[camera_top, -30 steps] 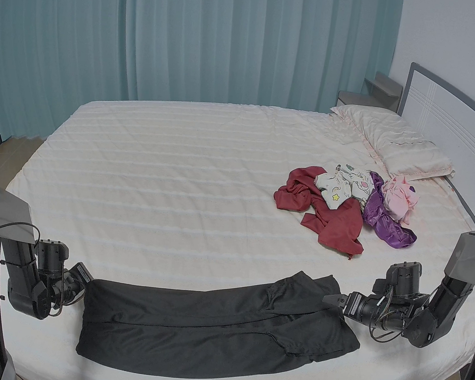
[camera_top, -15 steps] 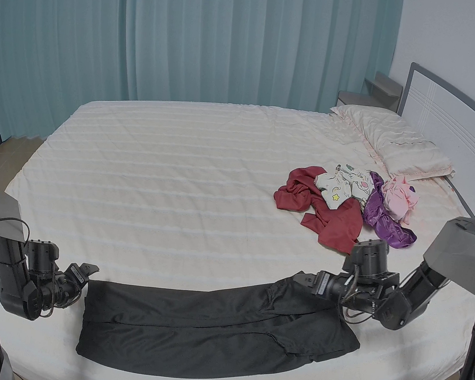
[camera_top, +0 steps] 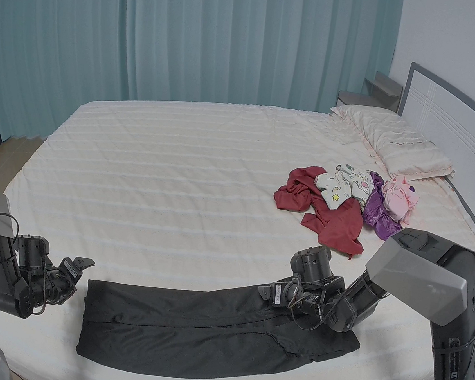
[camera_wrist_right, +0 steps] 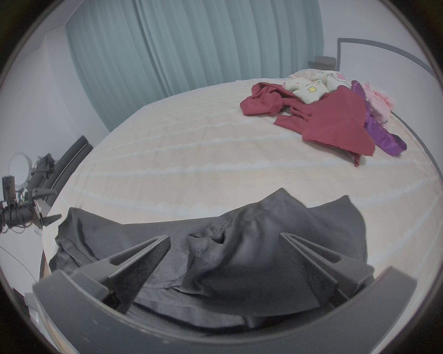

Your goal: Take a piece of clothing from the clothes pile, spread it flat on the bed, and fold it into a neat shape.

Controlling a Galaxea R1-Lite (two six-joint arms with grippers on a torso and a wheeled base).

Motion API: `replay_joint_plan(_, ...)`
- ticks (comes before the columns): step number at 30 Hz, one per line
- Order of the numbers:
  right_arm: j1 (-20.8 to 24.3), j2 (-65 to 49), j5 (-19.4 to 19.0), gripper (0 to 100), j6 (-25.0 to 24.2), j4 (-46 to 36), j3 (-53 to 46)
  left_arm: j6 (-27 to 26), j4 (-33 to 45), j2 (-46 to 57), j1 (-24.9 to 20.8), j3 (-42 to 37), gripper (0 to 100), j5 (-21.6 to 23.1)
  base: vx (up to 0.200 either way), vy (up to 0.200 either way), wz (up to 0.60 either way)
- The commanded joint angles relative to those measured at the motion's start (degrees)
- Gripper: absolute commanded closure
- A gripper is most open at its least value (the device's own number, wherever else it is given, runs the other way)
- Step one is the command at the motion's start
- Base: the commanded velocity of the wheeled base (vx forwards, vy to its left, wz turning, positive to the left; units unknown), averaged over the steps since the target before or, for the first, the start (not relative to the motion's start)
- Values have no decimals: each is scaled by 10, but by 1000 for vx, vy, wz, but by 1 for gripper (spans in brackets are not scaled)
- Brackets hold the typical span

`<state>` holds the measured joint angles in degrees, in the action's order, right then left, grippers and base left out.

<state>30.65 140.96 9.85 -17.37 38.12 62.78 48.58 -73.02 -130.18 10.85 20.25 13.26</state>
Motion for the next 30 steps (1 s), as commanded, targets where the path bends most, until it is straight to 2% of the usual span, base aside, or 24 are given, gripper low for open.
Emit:
replay_joint_plan(1,6,28,2,0,3,-1,24,-1,0,4,0,-1,0,-1,0,0,0)
replay_joint_plan(2,6,31,5,0,5,-3,30,-1,0,3,0,-1,0,-1,0,0,0)
replay_joint_plan(3,6,32,10,100,6,-2,33,-1,0,3,0,-1,0,-1,0,0,0)
replay_joint_plan(7,7,26,23,100,7,1,28,-2,-1,3,0,-1,0,-1,0,0,0)
replay_joint_plan(23,20,-1,22,100,6,2,14,-2,-1,2,-3,-1,0,-3,0,0,0)
replay_joint_plan(24,20,-2,21,0,6,2,12,-2,-1,2,-3,-1,0,-3,0,0,0)
replay_joint_plan(30,25,-14,15,0,-1,13,9,-2,-1,1,-3,-1,0,-3,0,0,0)
